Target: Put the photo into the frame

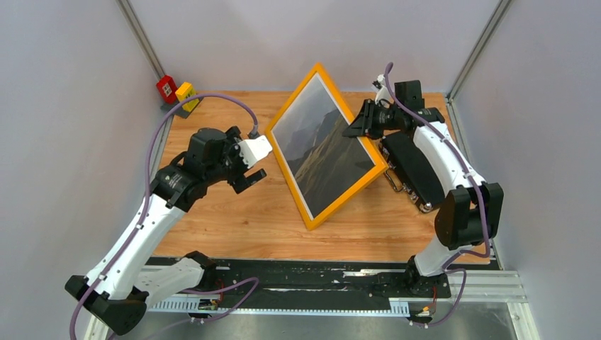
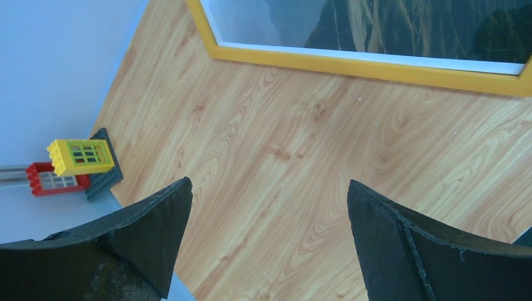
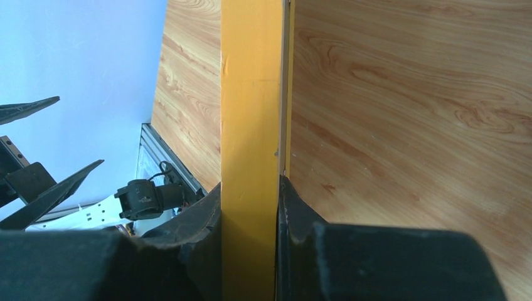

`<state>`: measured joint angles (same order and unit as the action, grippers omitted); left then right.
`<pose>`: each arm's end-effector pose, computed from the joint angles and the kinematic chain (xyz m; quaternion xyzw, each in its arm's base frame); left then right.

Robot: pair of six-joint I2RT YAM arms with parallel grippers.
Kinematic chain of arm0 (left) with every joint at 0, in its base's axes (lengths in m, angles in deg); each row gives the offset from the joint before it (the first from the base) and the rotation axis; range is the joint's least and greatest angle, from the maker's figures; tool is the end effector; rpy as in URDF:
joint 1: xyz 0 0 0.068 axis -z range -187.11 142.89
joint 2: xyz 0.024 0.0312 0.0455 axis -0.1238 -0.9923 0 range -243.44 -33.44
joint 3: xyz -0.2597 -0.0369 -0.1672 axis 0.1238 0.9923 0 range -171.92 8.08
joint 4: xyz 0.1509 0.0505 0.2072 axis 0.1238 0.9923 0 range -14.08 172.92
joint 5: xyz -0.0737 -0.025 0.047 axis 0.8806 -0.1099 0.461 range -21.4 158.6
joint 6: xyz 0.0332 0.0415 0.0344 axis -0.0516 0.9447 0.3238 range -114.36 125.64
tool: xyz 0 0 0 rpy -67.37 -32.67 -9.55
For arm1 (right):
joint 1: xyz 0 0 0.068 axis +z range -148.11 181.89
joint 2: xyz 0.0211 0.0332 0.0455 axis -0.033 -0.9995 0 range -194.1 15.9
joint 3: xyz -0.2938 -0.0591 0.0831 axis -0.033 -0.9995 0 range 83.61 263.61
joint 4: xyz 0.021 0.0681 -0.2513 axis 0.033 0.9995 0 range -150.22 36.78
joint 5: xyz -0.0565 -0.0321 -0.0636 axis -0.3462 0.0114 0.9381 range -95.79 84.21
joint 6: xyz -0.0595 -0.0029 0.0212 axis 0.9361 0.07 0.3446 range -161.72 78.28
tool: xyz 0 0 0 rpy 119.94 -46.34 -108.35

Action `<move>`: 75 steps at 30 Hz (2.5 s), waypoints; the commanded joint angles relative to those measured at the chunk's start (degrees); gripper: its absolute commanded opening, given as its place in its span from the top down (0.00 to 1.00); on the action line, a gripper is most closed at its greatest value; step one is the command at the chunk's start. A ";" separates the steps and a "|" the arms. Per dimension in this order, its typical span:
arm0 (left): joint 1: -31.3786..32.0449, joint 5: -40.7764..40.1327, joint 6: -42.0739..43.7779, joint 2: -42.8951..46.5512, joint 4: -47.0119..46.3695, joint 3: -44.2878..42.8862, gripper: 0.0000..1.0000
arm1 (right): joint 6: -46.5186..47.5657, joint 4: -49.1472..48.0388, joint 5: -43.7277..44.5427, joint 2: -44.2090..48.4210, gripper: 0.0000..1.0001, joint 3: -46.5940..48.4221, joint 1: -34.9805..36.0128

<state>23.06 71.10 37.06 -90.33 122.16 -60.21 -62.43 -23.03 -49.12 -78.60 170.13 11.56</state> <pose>0.1571 -0.0937 0.4048 0.4624 0.7560 -0.0143 0.4631 0.3607 0.0952 0.3638 -0.0575 0.8687 0.4223 0.2525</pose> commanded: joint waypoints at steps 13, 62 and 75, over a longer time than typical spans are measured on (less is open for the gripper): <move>-2.27 3.03 -8.46 -2.07 -9.29 7.33 0.00 | -6.96 -15.49 0.01 16.69 1.00 -11.17 -0.05; -5.39 9.88 -10.66 -4.89 -10.46 10.37 0.00 | -20.35 -48.52 9.33 17.75 0.74 -40.81 -2.56; -5.39 9.97 -10.09 -4.28 -9.94 10.81 0.00 | -16.54 -57.39 7.08 10.29 0.50 -46.01 -1.76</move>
<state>17.92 80.13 26.59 -95.51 113.38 -49.72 -81.60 -70.00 -39.39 -66.93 124.30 9.22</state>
